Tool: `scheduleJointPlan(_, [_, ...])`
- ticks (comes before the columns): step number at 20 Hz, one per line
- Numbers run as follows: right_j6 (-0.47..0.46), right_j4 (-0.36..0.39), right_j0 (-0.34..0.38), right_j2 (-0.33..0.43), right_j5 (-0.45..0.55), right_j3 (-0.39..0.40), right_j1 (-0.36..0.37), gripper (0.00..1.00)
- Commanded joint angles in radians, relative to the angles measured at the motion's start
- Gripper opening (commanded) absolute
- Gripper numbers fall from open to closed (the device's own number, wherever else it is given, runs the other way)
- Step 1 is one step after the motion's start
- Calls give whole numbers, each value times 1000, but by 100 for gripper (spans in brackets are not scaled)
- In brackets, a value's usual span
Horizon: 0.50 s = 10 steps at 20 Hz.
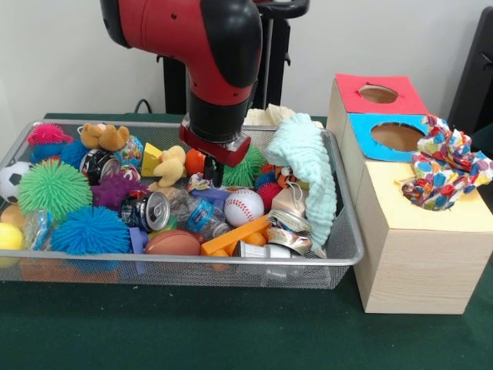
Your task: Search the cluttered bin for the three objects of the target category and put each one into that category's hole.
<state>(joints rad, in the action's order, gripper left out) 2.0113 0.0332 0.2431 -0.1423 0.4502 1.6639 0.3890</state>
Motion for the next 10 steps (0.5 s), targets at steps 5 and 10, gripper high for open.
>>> scheduleJointPlan(5, [96, -32, -20, 31, 151, -22, 63, 0])
scheduleJointPlan(10, [85, -52, -21, 29, 317, 31, 217, 0])
